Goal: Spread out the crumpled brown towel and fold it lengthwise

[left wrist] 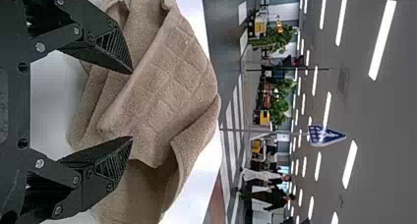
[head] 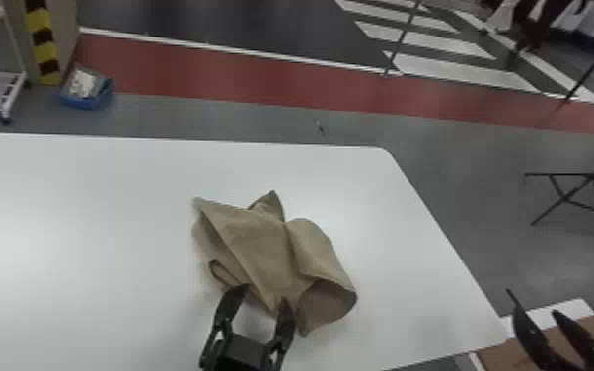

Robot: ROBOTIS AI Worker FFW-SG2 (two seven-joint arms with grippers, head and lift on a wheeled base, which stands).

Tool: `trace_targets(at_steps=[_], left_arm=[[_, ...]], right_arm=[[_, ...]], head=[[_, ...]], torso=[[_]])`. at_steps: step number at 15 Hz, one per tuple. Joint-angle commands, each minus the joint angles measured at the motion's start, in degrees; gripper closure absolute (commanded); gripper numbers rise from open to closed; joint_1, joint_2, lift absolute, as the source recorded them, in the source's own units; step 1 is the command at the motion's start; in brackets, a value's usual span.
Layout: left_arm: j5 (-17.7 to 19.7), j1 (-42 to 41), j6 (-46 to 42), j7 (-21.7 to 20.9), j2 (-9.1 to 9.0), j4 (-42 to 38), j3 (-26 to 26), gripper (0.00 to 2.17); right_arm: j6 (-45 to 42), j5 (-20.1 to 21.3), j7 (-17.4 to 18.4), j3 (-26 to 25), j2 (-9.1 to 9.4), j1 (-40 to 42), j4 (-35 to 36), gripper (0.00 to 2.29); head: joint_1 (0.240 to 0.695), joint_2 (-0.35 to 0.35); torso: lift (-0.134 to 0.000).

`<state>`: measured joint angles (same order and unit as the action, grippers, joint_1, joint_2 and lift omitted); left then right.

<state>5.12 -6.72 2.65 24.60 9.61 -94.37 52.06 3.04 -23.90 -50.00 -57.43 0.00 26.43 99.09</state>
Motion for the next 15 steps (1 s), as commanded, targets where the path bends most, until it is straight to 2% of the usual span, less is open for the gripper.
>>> trace_targets(at_steps=[1, 8, 12, 15], left_arm=[[-0.02, -0.58, 1.36, -0.08, 0.32, -0.38, -0.90, 0.49], [0.68, -1.55, 4.87, -1.66, 0.59, -3.10, -0.64, 0.49], [2.79, -1.55, 6.98, -3.68, 0.59, -3.89, -1.34, 0.49], [2.97, -1.37, 8.92, -3.95, 0.59, -4.07, -1.52, 0.49]], right_arm=[[-0.79, 0.17, -0.01, 0.21, 0.05, -0.24, -0.47, 0.15], [-1.32, -0.10, -0.72, -0.05, 0.05, -0.32, -1.70, 0.15], [-1.67, -0.01, -0.89, 0.04, 0.05, -0.50, -2.41, 0.15], [-1.85, -0.10, -1.15, -0.05, 0.05, -0.50, -2.41, 0.15]], head=[[0.695, -0.350], [0.695, -0.350], [0.695, -0.350], [0.695, -0.350]], torso=[[-0.124], [-0.124], [-0.124], [-0.124]])
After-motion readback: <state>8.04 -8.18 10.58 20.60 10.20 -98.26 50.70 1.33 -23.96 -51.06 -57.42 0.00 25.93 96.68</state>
